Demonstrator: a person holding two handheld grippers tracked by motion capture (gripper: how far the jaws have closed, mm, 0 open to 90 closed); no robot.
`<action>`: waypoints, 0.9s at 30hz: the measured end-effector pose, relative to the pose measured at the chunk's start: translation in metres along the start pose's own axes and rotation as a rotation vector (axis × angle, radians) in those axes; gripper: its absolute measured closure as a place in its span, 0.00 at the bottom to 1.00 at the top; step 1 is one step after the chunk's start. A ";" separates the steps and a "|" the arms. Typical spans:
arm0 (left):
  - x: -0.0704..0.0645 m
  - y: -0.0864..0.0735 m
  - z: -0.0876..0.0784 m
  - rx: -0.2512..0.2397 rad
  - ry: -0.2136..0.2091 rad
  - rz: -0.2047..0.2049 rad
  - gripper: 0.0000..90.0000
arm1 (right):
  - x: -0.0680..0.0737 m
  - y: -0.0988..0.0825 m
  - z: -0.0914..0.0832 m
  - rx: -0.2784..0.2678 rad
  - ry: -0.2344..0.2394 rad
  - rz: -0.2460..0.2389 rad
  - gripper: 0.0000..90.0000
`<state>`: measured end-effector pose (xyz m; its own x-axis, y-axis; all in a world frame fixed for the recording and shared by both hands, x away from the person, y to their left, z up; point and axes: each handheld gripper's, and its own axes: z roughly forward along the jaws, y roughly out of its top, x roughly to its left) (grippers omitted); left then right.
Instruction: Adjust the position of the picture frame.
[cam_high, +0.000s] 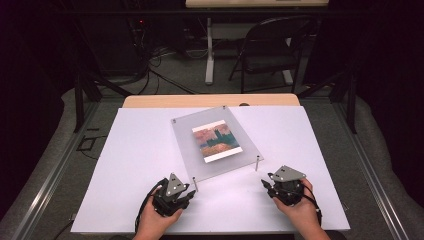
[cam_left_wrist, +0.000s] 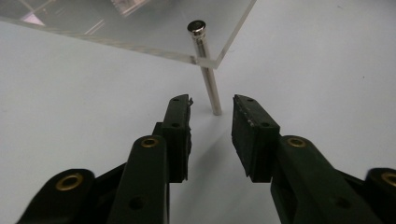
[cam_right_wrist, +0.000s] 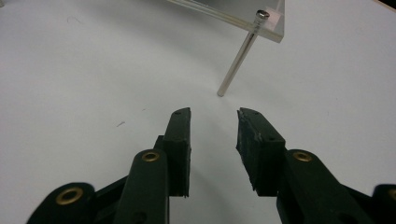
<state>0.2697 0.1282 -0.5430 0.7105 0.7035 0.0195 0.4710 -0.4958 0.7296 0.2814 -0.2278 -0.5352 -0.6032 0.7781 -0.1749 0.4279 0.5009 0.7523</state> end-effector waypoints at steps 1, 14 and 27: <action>0.000 0.001 0.001 0.001 -0.004 0.001 0.78 | -0.001 0.001 0.000 -0.003 -0.004 0.004 0.72; 0.000 0.011 0.018 0.011 0.003 -0.011 0.88 | -0.008 0.001 0.000 -0.014 -0.002 0.032 0.71; 0.003 0.013 0.021 0.006 -0.027 -0.039 0.90 | -0.017 0.009 0.016 -0.011 0.008 0.057 0.71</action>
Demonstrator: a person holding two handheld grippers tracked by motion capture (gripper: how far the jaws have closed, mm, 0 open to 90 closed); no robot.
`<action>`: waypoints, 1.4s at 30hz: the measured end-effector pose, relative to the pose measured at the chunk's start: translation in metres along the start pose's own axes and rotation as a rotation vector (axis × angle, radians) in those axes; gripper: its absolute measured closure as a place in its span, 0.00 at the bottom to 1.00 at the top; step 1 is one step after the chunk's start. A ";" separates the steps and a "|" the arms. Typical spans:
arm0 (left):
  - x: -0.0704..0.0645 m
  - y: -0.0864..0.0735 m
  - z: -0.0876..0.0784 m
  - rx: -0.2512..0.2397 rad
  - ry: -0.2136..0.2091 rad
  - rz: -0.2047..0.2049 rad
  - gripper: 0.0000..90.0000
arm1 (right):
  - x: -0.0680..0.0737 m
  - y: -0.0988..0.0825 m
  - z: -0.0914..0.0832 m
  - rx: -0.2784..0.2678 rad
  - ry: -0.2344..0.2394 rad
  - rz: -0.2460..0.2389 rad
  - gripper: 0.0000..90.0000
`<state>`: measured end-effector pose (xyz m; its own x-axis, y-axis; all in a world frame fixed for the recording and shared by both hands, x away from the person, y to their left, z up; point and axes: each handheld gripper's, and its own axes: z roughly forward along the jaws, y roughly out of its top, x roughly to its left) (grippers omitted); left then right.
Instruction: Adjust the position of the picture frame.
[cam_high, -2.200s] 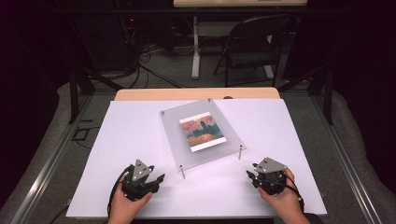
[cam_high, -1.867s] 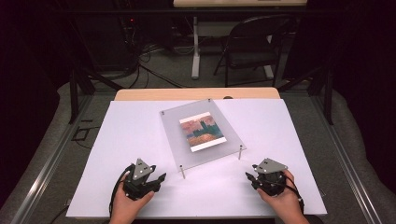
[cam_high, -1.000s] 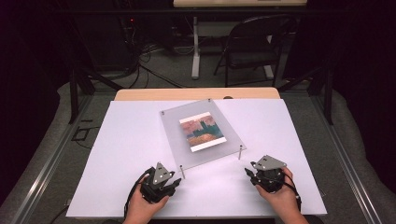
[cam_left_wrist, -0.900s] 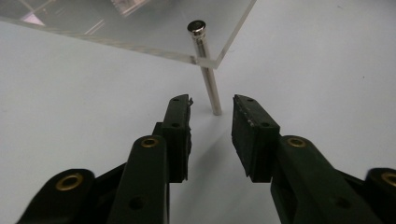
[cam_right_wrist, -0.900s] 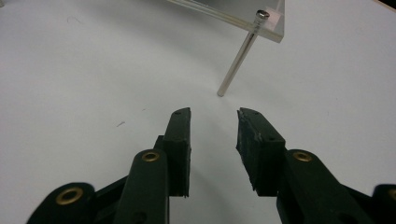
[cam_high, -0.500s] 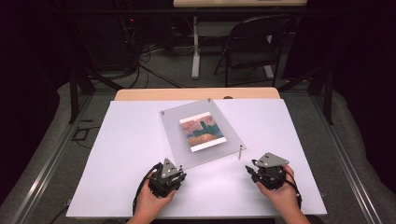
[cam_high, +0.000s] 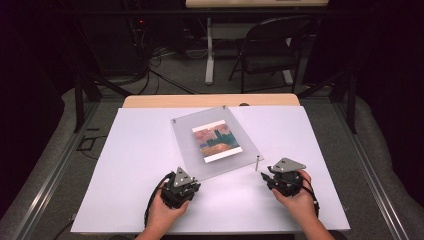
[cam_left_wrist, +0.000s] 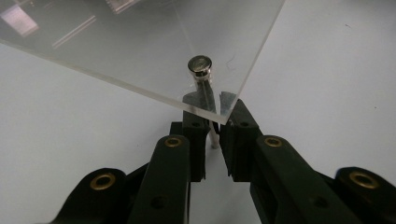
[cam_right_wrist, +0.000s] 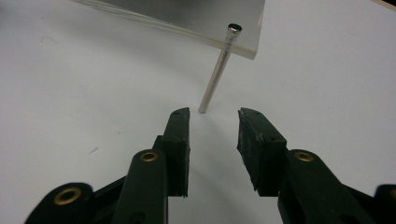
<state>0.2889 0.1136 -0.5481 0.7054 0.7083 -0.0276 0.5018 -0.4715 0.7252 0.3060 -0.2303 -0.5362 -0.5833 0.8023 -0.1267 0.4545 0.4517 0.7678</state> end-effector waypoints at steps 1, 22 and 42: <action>0.000 0.000 0.000 0.002 0.000 0.006 0.90 | -0.001 0.001 0.003 -0.002 0.003 0.004 0.71; 0.001 0.000 -0.002 -0.001 -0.002 0.016 0.90 | -0.007 0.019 0.043 0.031 0.053 0.029 0.85; 0.009 -0.002 -0.008 0.010 -0.016 0.011 0.91 | -0.010 0.020 0.039 0.044 0.130 0.054 0.94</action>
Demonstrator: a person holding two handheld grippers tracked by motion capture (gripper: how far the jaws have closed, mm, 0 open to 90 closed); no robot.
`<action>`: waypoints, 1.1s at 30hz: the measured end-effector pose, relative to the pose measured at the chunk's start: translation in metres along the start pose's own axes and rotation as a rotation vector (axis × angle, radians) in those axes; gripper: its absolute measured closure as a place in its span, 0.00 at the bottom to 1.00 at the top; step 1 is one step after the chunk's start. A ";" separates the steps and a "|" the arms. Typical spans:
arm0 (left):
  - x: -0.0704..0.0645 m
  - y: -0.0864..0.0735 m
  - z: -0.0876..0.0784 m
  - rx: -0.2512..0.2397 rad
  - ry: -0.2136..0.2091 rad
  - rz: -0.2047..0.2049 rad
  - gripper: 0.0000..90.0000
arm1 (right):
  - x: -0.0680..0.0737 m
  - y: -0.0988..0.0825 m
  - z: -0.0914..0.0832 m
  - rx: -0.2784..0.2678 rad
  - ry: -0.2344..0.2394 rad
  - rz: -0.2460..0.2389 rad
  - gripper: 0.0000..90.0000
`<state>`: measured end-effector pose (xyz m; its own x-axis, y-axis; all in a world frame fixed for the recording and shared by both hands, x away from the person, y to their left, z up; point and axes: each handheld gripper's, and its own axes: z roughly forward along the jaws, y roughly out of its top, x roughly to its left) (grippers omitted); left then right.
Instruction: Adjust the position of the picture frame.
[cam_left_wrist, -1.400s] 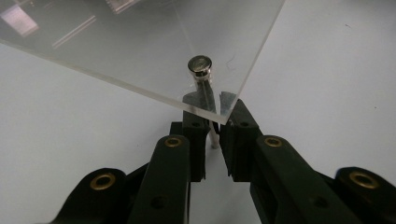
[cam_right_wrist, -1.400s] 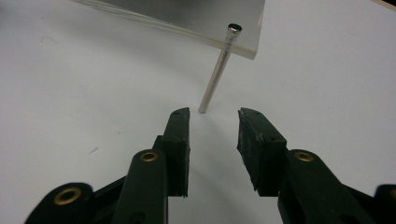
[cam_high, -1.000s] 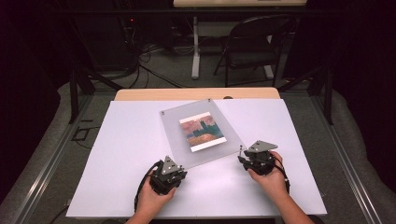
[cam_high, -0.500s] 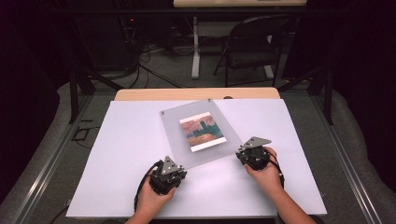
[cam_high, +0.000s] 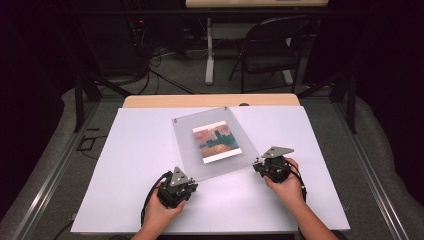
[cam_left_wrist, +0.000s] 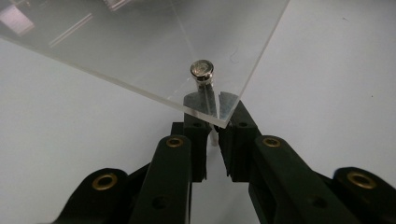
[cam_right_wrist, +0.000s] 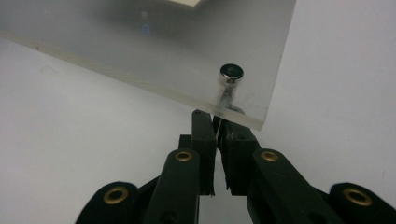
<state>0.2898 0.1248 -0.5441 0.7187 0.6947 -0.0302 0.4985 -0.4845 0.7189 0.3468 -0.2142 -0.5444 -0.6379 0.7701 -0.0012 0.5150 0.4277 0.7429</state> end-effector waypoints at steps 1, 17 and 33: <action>0.001 0.000 -0.001 0.003 0.005 0.001 0.91 | 0.002 0.000 -0.001 0.000 0.000 -0.002 0.94; 0.035 0.000 -0.007 -0.022 0.057 -0.079 0.92 | 0.033 -0.001 -0.008 -0.001 0.059 -0.052 0.93; 0.049 0.008 0.005 -0.025 0.067 -0.104 0.93 | 0.025 0.005 0.006 -0.007 0.025 -0.032 0.92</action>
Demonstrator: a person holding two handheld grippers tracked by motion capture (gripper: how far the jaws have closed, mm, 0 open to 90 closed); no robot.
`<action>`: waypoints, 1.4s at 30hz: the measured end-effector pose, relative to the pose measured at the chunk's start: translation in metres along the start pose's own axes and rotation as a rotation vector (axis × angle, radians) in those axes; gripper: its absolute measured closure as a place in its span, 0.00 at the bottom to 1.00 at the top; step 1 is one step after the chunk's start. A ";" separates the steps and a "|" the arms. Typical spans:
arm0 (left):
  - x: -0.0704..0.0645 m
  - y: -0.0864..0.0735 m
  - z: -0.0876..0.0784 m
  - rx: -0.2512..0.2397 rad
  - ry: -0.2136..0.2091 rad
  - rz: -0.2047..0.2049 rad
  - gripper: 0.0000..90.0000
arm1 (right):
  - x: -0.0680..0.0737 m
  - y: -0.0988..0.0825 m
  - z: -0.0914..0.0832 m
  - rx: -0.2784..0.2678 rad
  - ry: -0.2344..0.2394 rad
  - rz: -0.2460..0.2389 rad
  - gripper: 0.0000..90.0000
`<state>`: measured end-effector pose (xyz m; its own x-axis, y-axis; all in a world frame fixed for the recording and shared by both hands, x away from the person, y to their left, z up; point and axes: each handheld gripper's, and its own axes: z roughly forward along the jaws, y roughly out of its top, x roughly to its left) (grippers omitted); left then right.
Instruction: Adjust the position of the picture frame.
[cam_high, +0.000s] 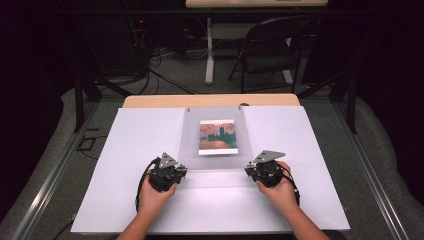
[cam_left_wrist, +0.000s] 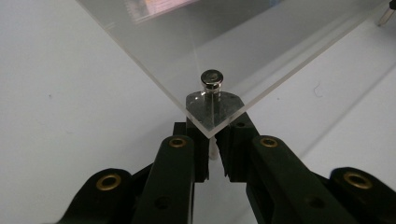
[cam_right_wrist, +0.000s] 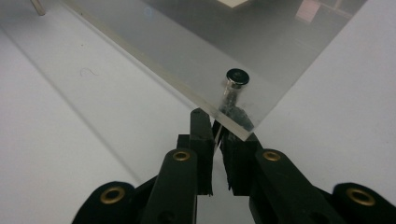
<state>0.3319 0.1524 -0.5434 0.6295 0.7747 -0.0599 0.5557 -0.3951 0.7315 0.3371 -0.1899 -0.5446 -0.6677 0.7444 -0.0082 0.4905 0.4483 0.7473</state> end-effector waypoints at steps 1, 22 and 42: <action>0.000 0.000 0.000 -0.001 0.002 -0.002 0.93 | 0.000 0.000 0.000 0.001 0.001 -0.002 0.92; -0.005 -0.003 0.002 0.000 0.003 -0.014 0.74 | 0.009 -0.005 0.001 0.014 -0.003 -0.017 0.74; -0.016 -0.015 -0.020 -0.021 -0.003 0.008 0.52 | 0.020 -0.019 -0.031 0.019 -0.074 -0.076 0.58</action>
<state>0.3029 0.1559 -0.5396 0.6359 0.7697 -0.0562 0.5393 -0.3911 0.7458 0.2974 -0.1985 -0.5383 -0.6606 0.7421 -0.1139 0.4510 0.5135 0.7301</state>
